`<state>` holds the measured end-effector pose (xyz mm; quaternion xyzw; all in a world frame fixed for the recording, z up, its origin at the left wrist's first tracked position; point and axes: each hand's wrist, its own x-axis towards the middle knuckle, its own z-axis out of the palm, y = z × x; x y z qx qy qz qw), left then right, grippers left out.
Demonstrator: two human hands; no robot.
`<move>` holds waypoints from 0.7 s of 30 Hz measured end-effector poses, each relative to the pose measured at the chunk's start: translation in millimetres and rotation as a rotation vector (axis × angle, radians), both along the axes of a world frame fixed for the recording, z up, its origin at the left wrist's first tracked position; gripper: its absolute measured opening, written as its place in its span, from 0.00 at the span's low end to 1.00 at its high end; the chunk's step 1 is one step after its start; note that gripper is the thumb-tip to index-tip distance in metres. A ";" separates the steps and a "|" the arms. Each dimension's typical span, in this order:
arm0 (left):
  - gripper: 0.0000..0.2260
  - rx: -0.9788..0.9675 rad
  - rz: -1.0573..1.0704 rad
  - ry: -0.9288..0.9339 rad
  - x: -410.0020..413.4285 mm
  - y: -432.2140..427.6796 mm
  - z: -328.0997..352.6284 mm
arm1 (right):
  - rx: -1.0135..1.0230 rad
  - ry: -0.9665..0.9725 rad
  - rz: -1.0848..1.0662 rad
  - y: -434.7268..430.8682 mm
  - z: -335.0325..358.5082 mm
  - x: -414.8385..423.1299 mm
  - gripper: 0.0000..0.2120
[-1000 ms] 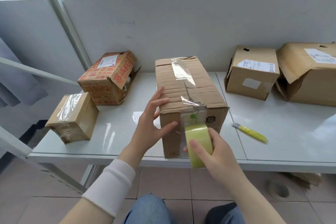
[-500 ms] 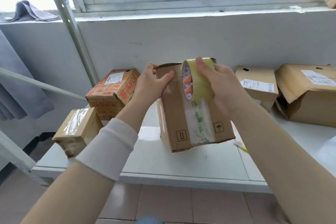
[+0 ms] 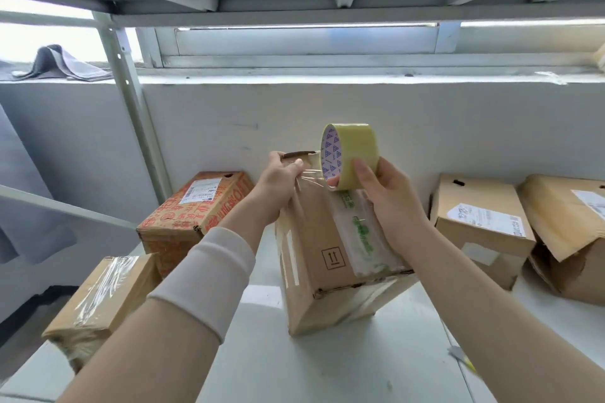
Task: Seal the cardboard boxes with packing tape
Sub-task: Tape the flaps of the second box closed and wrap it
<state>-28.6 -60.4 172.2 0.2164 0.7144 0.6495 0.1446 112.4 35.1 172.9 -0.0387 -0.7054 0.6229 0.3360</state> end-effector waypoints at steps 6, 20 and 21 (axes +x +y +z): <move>0.03 -0.173 0.064 -0.102 -18.6 9.2 -19.2 | -0.086 -0.115 0.052 5.4 7.3 -31.3 0.10; 0.24 -0.150 0.133 -0.162 -27.6 21.8 -31.9 | 0.091 -0.165 -0.046 6.2 23.9 -10.9 0.11; 0.24 -0.155 0.137 -0.165 -28.8 23.4 -33.3 | 0.070 -0.163 -0.006 7.4 23.4 -2.2 0.10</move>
